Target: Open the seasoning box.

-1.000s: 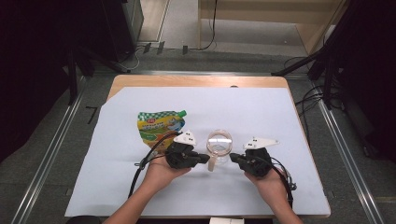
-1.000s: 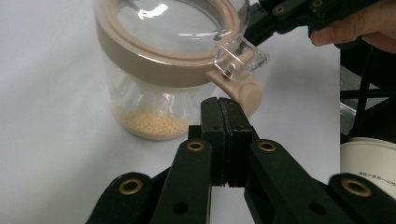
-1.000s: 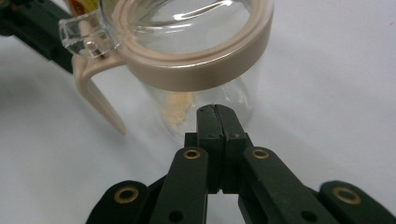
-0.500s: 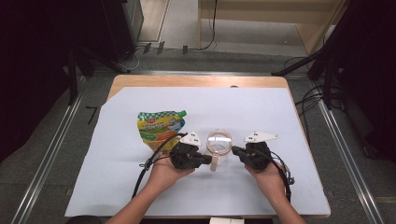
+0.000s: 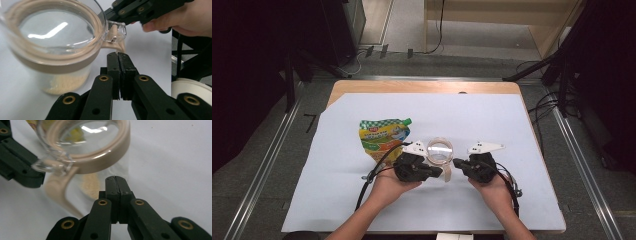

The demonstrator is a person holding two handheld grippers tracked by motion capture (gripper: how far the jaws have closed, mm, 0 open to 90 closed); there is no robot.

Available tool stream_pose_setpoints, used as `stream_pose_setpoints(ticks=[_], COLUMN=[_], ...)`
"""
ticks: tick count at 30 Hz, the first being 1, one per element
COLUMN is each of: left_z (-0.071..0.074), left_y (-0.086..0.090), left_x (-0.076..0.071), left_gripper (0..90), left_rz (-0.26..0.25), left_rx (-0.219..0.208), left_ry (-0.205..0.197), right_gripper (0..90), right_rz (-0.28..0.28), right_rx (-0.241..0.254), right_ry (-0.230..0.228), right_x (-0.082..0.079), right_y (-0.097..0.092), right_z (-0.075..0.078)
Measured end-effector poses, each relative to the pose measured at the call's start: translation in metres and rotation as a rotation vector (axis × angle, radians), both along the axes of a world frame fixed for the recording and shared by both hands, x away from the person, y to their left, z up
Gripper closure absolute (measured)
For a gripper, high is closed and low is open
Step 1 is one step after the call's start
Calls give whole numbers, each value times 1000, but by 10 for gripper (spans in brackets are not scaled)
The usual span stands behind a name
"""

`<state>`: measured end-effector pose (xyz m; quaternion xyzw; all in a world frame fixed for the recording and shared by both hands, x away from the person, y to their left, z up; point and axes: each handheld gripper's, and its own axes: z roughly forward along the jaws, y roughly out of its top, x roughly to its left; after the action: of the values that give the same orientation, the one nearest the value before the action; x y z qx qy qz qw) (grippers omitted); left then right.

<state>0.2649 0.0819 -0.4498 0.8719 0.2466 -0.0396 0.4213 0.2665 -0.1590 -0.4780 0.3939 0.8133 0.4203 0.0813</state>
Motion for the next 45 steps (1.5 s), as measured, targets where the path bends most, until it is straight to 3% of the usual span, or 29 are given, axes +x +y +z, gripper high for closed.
stream_pose_setpoints(ticks=[2,10,16,19,21,27,36,41,45], left_z=[6,15,15,16,18,16,15,14,13], left_y=[7,27,34,36,36,37,45,44,41], left_x=[-1,1,4,6,3,5,9,7,7], left_gripper=[879,801,684,592,577,520,454,449,445], left_rz=[9,24,10,15,9,14,47,35,27], left_rx=[1,17,16,-11,-20,-10,-10,9,17], left_ry=[7,-1,8,33,21,19,15,4,6], right_gripper=[900,900,900,900,900,900,900,900,900], right_rz=[0,40,91,117,126,152,113,94,68], right_rx=[15,43,42,29,26,-6,0,-22,-8], right_ry=[14,-11,-12,-9,-6,-28,-28,-27,-10], right_x=[-6,-39,-53,-53,-53,-52,-45,-46,-44], right_y=[1,-3,7,15,19,35,38,34,27], right_z=[5,22,18,15,13,5,-1,-1,-1])
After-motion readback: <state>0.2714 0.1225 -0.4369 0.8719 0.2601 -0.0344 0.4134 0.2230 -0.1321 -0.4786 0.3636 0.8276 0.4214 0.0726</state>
